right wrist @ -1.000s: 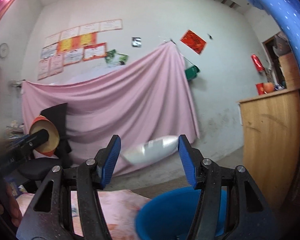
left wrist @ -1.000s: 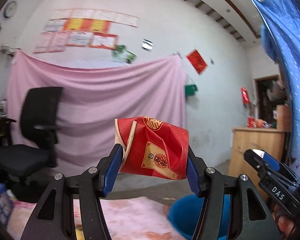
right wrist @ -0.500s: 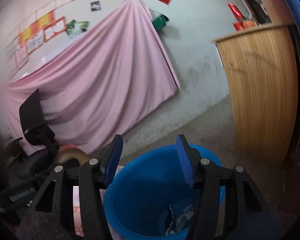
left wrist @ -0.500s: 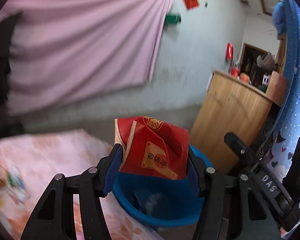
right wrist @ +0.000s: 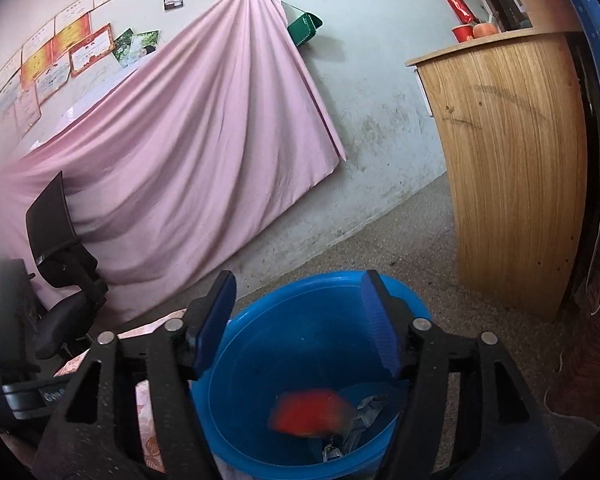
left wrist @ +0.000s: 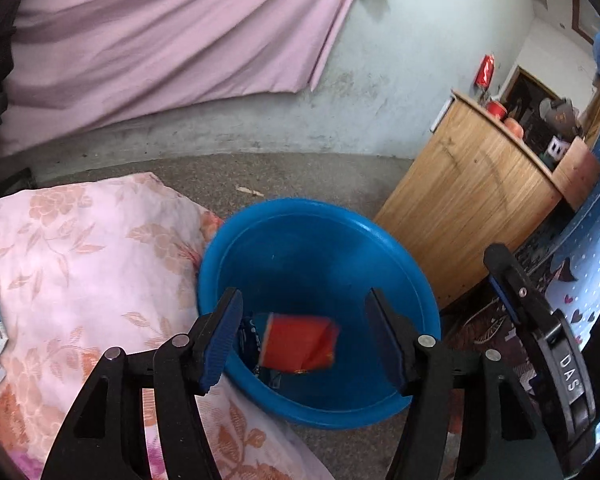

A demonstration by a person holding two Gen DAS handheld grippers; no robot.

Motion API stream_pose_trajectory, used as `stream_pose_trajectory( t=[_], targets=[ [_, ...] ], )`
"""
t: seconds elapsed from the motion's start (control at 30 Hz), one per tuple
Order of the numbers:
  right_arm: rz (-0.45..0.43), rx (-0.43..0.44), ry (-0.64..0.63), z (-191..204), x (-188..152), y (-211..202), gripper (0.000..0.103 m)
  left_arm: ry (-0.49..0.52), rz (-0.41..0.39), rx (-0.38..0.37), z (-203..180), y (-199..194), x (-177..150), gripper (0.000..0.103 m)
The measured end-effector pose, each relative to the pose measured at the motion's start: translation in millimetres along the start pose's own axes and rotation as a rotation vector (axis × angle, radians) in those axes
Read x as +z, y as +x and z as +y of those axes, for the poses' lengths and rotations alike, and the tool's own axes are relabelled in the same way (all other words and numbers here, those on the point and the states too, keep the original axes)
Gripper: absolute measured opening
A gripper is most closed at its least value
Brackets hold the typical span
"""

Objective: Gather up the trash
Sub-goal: 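Carry the red bag and white tray to the blue basin and release both, then move both tools back over the table toward the small items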

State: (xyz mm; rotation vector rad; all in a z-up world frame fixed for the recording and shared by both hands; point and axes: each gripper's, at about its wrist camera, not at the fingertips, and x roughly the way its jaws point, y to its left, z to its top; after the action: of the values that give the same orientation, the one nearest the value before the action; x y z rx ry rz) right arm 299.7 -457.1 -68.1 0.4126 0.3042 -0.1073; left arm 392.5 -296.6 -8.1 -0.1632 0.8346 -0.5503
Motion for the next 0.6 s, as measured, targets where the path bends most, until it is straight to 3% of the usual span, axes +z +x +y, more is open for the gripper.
stream_pose_trajectory(
  t=[0.2,0.27,0.33,0.47,0.6],
  targets=[
    [-0.050,0.017,-0.034,15,5,-13,0.102,-0.022,-0.130,0.040,16,-39,-4,0.072],
    [-0.073,0.036,-0.042,22,7,-18,0.103,-0.023,-0.193,0.066,21,-57,-4,0.081],
    [-0.103,0.052,-0.047,31,10,-25,0.103,-0.026,-0.267,0.092,28,-80,-9,0.097],
    [-0.182,0.105,-0.056,56,14,-40,0.103,-0.005,-0.445,0.170,39,-126,-21,0.101],
    [-0.234,0.170,-0.099,88,13,-50,0.103,0.037,-0.539,0.247,54,-166,-36,0.101]
  ],
)
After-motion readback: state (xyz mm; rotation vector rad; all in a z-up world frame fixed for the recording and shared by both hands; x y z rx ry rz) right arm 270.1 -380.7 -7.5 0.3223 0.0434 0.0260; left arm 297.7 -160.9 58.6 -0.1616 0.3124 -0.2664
